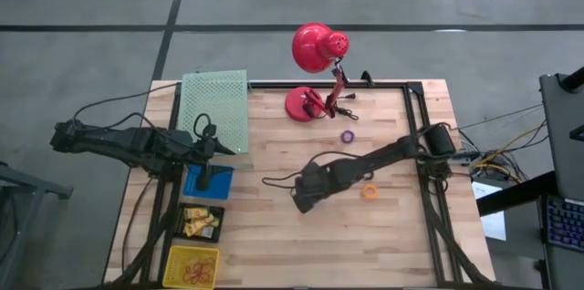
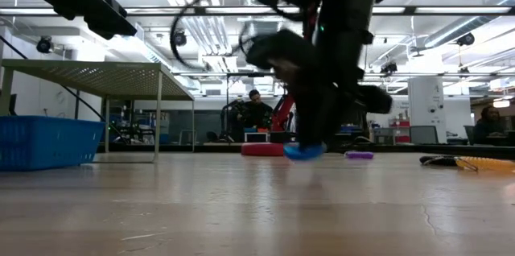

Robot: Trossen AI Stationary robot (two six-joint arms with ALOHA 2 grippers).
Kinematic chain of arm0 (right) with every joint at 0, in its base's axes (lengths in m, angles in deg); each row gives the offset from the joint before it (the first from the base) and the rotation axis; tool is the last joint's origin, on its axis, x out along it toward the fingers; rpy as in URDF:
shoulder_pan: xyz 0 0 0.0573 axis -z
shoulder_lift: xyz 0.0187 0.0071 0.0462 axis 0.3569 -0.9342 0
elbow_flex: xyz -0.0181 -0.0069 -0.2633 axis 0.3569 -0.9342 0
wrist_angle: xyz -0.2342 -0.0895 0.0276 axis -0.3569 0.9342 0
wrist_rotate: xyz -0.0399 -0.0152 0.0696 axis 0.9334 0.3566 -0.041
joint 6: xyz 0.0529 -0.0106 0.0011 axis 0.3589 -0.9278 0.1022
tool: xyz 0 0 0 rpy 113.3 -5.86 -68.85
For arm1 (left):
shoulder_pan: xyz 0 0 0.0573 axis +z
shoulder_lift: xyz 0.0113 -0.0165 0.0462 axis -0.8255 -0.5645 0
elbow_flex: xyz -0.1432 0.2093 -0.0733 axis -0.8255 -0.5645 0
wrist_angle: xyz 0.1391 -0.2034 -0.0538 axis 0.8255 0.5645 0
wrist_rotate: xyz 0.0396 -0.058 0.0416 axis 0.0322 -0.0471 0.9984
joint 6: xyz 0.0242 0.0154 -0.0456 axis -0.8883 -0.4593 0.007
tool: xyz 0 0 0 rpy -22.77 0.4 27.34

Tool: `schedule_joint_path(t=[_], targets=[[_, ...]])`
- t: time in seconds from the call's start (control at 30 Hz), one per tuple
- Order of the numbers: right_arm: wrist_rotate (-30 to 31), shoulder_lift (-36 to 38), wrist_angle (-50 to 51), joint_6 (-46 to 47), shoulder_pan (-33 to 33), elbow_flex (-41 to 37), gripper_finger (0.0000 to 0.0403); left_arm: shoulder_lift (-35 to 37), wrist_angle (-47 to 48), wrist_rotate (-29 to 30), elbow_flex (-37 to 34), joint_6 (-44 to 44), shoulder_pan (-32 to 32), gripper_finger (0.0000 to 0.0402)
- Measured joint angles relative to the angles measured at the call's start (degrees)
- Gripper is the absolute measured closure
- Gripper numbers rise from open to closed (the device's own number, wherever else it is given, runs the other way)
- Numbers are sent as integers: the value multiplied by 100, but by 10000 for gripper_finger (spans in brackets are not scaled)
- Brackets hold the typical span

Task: Pick & Place Office Desk Supplies
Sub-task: Put the blue spring rubber band into the blue bin

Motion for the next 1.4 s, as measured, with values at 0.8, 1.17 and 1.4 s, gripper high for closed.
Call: schedule_joint_path(t=[0.8, 1.17, 1.4], targets=[[1058, -240, -3923, -2479, 4, 22, 359, -2, 1, 0, 0, 0, 0, 172], [1097, -860, -5310, -3217, 15, 39, 359, 1, 25, 0, 0, 1, 0, 171], [1090, -1271, -5674, -3223, 58, 38, 359, -2, 73, 0, 0, 0, -1, 171]])
